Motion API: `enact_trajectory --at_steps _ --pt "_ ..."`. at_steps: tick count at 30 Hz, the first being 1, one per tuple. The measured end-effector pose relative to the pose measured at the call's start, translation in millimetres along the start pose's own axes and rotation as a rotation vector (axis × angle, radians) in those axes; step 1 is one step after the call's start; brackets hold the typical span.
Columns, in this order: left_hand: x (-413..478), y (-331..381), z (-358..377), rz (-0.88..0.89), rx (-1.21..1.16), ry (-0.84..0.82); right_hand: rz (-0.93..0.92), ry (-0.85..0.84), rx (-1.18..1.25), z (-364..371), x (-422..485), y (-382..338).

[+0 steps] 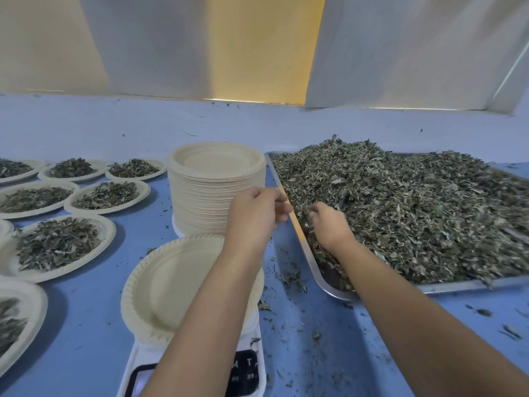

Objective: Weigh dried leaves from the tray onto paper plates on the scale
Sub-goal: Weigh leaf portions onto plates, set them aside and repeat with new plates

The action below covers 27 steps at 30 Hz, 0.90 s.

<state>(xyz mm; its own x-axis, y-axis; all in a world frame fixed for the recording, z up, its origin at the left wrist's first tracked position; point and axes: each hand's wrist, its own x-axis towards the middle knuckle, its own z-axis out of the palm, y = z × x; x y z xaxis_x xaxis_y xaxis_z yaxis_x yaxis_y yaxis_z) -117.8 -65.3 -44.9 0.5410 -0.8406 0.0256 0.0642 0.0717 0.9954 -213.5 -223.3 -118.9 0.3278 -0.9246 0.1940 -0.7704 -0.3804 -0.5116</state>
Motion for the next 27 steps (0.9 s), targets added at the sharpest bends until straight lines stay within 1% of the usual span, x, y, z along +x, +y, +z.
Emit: enact_trajectory --at_steps 2,4,7,9,11,15,17,22,24,27 --pt "2 -1 8 -0.127 -0.173 0.025 0.108 0.058 0.266 -6 0 1" --pt "5 -2 13 -0.254 -0.328 0.043 0.257 0.056 0.668 -9 2 1" --pt "9 -7 18 -0.336 -0.382 0.063 0.539 0.026 1.238 -22 4 3" --pt "11 -10 17 -0.356 -0.387 0.077 0.649 -0.004 1.462 -29 2 3" --pt "12 -11 13 -0.370 -0.394 0.088 0.686 0.002 1.629 -32 1 1" --pt "12 -9 3 -0.352 -0.407 0.071 0.650 -0.016 1.873 -40 -3 -14" --pt "11 -4 -3 -0.315 -0.412 0.061 0.581 -0.061 1.962 -48 -8 -28" --pt "7 12 -29 -0.186 -0.360 0.108 0.389 -0.232 2.185 -71 -29 -73" --pt "5 17 -45 -0.137 -0.354 0.125 0.316 -0.343 2.212 -73 -40 -92" --pt "1 24 -72 -0.056 -0.357 0.224 0.189 -0.540 2.101 -66 -58 -119"
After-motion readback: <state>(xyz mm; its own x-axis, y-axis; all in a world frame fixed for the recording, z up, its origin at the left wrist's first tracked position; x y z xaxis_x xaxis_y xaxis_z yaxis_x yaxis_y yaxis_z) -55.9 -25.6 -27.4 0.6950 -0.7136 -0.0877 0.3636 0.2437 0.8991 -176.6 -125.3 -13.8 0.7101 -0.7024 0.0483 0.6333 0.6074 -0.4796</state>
